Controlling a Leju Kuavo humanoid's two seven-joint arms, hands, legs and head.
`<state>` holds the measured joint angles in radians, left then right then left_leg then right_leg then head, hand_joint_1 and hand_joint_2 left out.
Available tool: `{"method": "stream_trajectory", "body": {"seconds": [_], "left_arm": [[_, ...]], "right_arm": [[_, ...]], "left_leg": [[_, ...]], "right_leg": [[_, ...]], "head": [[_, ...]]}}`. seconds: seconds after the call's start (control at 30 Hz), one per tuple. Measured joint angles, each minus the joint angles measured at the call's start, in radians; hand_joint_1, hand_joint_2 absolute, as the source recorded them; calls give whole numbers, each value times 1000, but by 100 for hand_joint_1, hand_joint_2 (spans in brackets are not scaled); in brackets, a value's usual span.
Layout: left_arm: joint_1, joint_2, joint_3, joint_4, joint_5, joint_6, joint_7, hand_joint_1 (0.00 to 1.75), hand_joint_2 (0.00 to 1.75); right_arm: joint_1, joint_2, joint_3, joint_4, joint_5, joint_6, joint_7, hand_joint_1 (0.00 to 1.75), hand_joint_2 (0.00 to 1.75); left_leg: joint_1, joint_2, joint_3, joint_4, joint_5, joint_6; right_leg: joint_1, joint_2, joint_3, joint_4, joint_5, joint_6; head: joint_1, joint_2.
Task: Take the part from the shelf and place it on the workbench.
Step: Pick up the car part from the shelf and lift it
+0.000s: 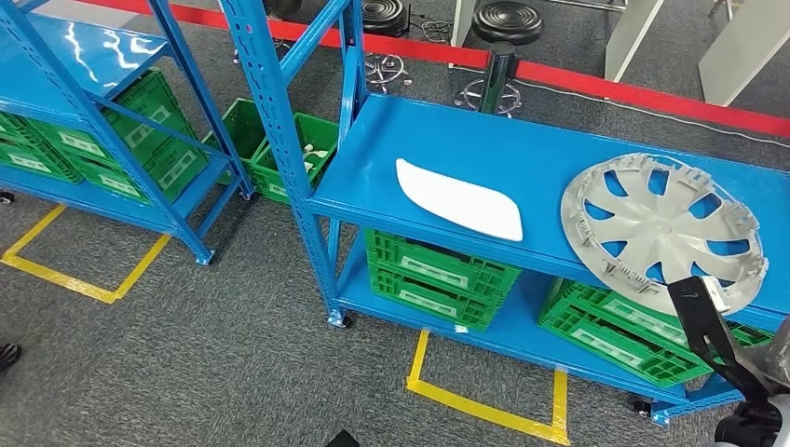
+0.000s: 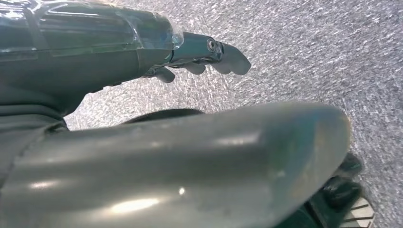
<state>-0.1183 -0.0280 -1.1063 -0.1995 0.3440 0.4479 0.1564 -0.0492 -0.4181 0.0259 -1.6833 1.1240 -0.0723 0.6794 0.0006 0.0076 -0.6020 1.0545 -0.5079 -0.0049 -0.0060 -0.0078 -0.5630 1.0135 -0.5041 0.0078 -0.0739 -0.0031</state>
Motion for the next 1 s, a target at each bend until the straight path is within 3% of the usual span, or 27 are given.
{"method": "stream_trajectory", "body": {"seconds": [0.1, 0.17, 0.27, 0.3, 0.33, 0.37, 0.43, 0.5, 0.63, 0.8, 0.83, 0.9, 0.97, 1.0], "left_arm": [[0, 0, 0, 0, 1, -4, 1, 0, 0], [0, 0, 0, 0, 2, -6, 4, 0, 0], [-1, -1, 0, 0, 2, -7, 9, 0, 0], [0, -1, 0, 0, 2, -7, 9, 0, 0], [0, -1, 0, 0, 2, -7, 10, 0, 0], [0, -1, 0, 0, 2, -8, 10, 0, 0], [0, -1, 0, 0, 2, -10, 11, 0, 0], [-2, -1, 0, 0, 1, -17, 11, 0, 0], [-2, -3, 0, 0, -2, -25, 11, 0, 0], [-2, -3, 0, 0, -3, -25, 11, 0, 0], [-3, -2, 0, 0, -4, -25, 11, 0, 0], [-2, -1, 0, 0, -5, -28, 11, 0, 0], [-2, 2, 0, 0, -8, -33, 11, 0, 0], [-2, 3, 0, 0, -9, -35, 11, 0, 0]], "right_arm": [[-5, 4, 12, -2, 2, 1, 0, 0, 175], [-5, 4, 20, -6, 4, 1, 0, 0, 175], [-2, 5, 30, -8, 5, 2, 0, 0, 175], [1, 5, 33, -8, 5, 2, 0, 0, 175], [5, 5, 36, -8, 5, 2, 0, 0, 175], [7, 5, 37, -8, 5, 1, 0, 0, 175], [10, 5, 38, -8, 5, 0, 0, 0, 175], [11, 5, 39, -9, 1, -1, 0, 0, 175], [13, 5, 42, -11, -3, -1, 0, 0, 175], [13, 5, 43, -11, -3, -1, 0, 0, 175], [13, 5, 44, -11, -3, -1, 0, 0, 175], [14, 6, 50, -12, -4, 0, 0, 0, 175], [16, 9, 58, -11, -6, 0, 0, 0, 175], [16, 10, 61, -11, -7, 0, 0, 0, 175]], "left_leg": [[-3, 0, 8, -19, 0, 18], [1, 0, 12, -23, 2, 27], [1, 1, 14, -24, 1, 35], [0, 1, 14, -24, 0, 36], [-1, 0, 15, -24, -1, 37], [-2, -1, 17, -24, -1, 38], [-3, -4, 22, -24, -4, 36], [-5, -6, 23, -23, -7, 29], [-3, -5, 22, -27, -6, 12], [-3, -5, 23, -28, -6, 9], [-3, -5, 16, -10, -20, 5], [1, -7, -41, 104, -76, -6], [5, -6, -40, 93, -56, -9], [5, -6, -21, 48, -26, -5]], "right_leg": [[-1, 0, 0, 0, -2, 15], [-3, 1, -10, 27, -24, 25], [-4, 1, -90, 197, -109, 36], [-4, 1, -118, 250, -124, 37], [-4, 1, -132, 272, -121, 37], [-4, 1, -129, 259, -99, 35], [-3, 2, -80, 142, -25, 26], [1, 5, -31, 34, 15, 15], [8, 7, -20, 3, 15, -1], [7, 7, -19, -2, 16, -4], [5, 6, -15, -6, 19, -8], [1, 4, -9, -14, 23, -15], [1, 4, -5, -13, 19, -13], [2, 5, -5, -11, 17, -8]], "head": [[1, 0], [2, 0], [4, 0], [4, 0], [4, 0], [4, 0], [4, 0], [4, 0], [3, 0], [3, 0], [3, 0], [2, 0], [1, 0], [1, 0]]}}
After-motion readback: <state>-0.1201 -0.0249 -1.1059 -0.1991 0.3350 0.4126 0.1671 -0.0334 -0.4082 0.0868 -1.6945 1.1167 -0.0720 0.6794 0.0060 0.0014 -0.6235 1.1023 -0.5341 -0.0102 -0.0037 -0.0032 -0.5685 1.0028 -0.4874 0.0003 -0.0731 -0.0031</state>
